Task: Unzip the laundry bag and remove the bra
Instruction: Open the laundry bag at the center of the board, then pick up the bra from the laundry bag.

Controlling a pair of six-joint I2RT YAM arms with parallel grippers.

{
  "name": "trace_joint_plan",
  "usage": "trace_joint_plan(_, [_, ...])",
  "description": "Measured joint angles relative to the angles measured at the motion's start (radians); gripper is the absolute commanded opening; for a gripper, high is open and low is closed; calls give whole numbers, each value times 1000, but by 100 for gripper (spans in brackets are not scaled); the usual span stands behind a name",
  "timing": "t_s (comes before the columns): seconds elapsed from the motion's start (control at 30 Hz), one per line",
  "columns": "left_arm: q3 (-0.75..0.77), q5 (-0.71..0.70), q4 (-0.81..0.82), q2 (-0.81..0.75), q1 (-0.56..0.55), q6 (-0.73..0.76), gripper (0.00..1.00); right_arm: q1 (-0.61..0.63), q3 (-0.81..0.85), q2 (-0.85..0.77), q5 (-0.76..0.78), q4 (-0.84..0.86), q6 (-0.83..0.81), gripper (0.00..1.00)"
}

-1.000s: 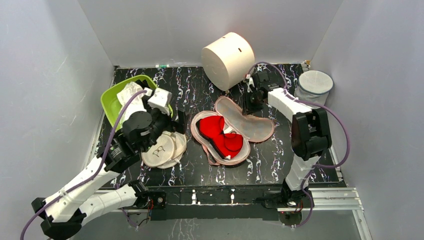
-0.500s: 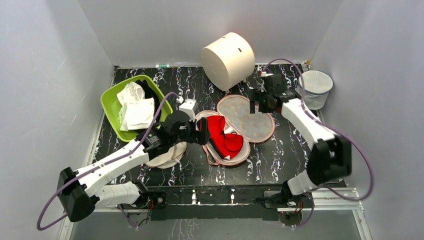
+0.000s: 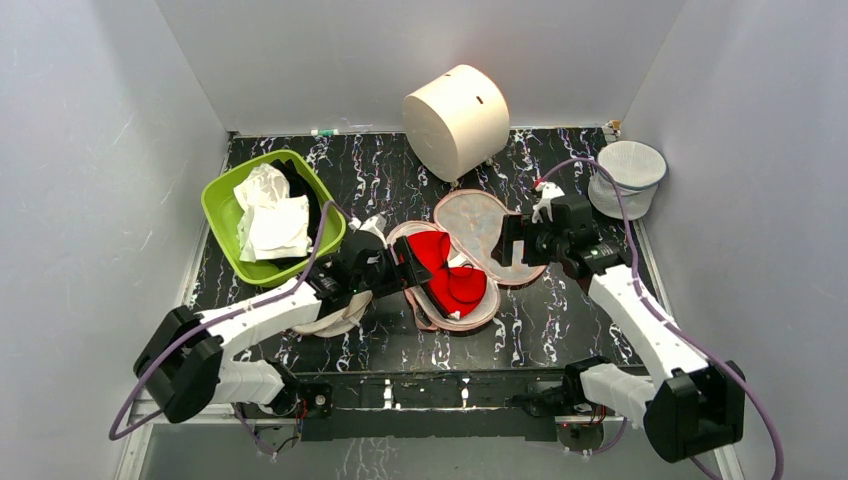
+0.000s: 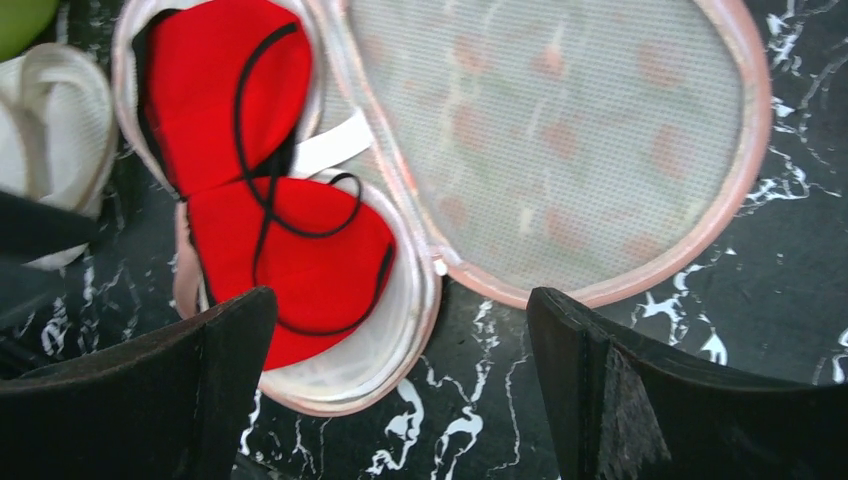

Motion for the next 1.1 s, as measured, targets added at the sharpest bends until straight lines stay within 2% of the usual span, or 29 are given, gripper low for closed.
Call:
trace_joint_plan(0.2, [-55,22,108,107,51,-119,71,1,-56,-131,-82,67,33,98])
trace_joint_plan(0.3, [-55,12,127,137,66,-132,62,1,-57,-164,-99,103,39,98])
trace_joint_plan(0.5, [-21,-47,127,188,95,-98,56,1,-77,-167,-125,141,55,98])
trace_joint_plan(0.6, [4,-72,122,209,121,-70,49,1,-80,-154,-133,141,56,98])
trace_joint_plan(0.73, [60,-72,147,305,143,-42,41,1,-80,-154,-138,143,56,98])
trace_joint_plan(0.83, [73,-67,156,357,146,-35,39,1,-80,-154,-145,143,55,98])
trace_joint_plan(1.1, [74,-14,278,441,178,-64,9,1,-80,-155,-148,142,55,98])
